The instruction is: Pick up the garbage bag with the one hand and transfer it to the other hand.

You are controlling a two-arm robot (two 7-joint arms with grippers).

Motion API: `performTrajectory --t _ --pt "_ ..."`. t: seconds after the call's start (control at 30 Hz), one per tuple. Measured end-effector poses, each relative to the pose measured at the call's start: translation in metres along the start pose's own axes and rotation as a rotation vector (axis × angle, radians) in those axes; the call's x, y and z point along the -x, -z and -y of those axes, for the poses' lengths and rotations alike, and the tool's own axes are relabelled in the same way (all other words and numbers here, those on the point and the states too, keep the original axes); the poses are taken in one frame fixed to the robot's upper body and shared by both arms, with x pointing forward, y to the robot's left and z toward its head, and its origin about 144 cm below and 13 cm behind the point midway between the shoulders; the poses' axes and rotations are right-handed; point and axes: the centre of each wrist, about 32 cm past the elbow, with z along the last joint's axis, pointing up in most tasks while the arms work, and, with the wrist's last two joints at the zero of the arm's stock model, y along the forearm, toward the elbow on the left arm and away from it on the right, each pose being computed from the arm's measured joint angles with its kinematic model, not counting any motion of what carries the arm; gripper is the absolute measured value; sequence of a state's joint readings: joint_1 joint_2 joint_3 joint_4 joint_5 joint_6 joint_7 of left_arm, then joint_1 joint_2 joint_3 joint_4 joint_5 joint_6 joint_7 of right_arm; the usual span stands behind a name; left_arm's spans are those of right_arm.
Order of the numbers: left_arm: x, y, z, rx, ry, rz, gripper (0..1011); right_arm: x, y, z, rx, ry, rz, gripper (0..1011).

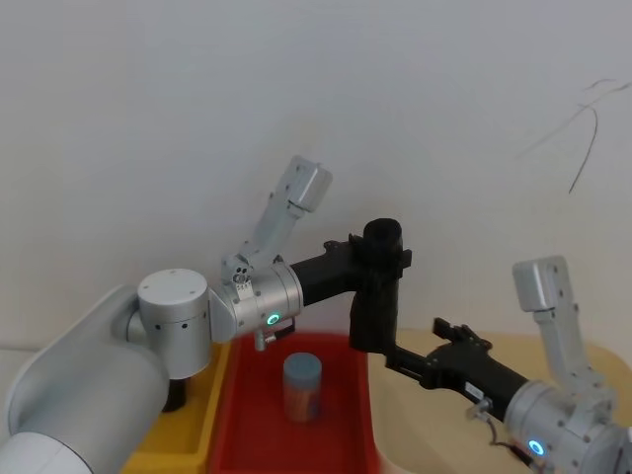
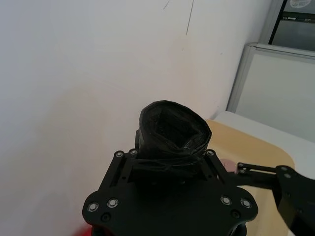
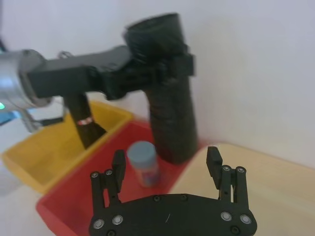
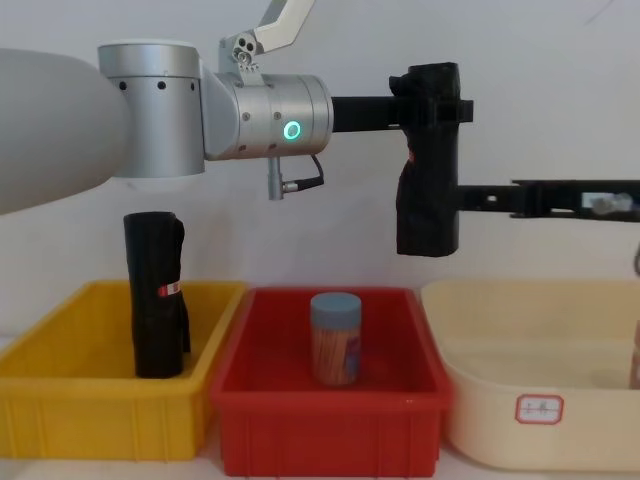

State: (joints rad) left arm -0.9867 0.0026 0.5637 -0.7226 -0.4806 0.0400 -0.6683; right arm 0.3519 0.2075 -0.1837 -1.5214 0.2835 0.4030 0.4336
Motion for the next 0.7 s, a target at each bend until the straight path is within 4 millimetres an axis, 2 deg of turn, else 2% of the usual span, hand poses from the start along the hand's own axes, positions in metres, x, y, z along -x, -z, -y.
performTrajectory --t 0.4,0.7 --pt "0.0 0.0 0.0 0.0 0.0 0.0 393 -0.001 0.0 -0.024 -0.046 -0.088 0.031 1000" --pt "0.0 0.0 0.0 0.0 0.0 0.0 393 0.0 -0.001 -0.033 -0.067 -0.07 0.066 1000"
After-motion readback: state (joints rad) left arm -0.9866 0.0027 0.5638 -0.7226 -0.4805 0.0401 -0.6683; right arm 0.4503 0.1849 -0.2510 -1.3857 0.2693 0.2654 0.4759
